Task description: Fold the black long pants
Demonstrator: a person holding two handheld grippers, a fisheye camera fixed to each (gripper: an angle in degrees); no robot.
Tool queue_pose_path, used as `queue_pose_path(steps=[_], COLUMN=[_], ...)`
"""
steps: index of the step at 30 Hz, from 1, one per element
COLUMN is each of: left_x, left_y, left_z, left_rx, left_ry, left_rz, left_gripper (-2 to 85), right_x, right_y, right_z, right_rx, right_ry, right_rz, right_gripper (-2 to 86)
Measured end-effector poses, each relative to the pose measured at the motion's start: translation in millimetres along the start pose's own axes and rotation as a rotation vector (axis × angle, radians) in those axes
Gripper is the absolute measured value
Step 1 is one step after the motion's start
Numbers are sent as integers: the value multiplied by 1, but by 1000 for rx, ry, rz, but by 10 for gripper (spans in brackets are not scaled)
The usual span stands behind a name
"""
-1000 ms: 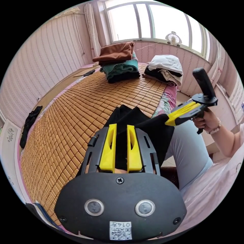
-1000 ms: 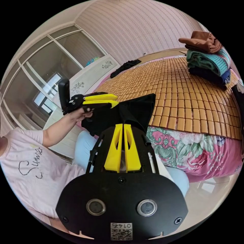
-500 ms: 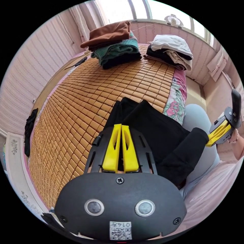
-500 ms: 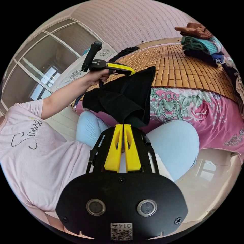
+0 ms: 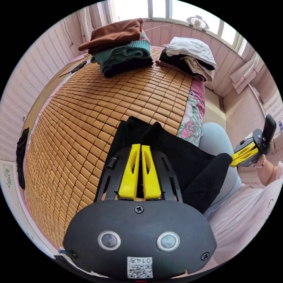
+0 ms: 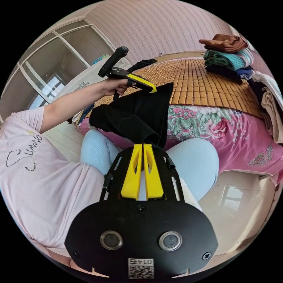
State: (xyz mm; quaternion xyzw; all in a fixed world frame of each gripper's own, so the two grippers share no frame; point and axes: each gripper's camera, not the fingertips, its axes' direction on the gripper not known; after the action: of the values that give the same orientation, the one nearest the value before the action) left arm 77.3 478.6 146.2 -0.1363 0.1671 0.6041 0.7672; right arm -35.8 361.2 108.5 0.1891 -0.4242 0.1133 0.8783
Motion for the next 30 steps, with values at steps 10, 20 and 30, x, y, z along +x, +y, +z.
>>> queue_pose_path(steps=[10, 20, 30], left_x=[-32, 36, -13], left_y=[40, 249, 528], left_z=[-412, -676, -384], left_rx=[778, 1359, 798], left_ry=[-84, -382, -218], left_rz=[-67, 1, -753], left_gripper=[-10, -10, -10], right_x=[-55, -376, -330], right_y=[-202, -350, -324], right_z=[-219, -355, 118], right_rx=[360, 837, -41], right_ry=[689, 836, 546], right_rz=[-259, -611, -856], right_gripper=[-2, -2, -2])
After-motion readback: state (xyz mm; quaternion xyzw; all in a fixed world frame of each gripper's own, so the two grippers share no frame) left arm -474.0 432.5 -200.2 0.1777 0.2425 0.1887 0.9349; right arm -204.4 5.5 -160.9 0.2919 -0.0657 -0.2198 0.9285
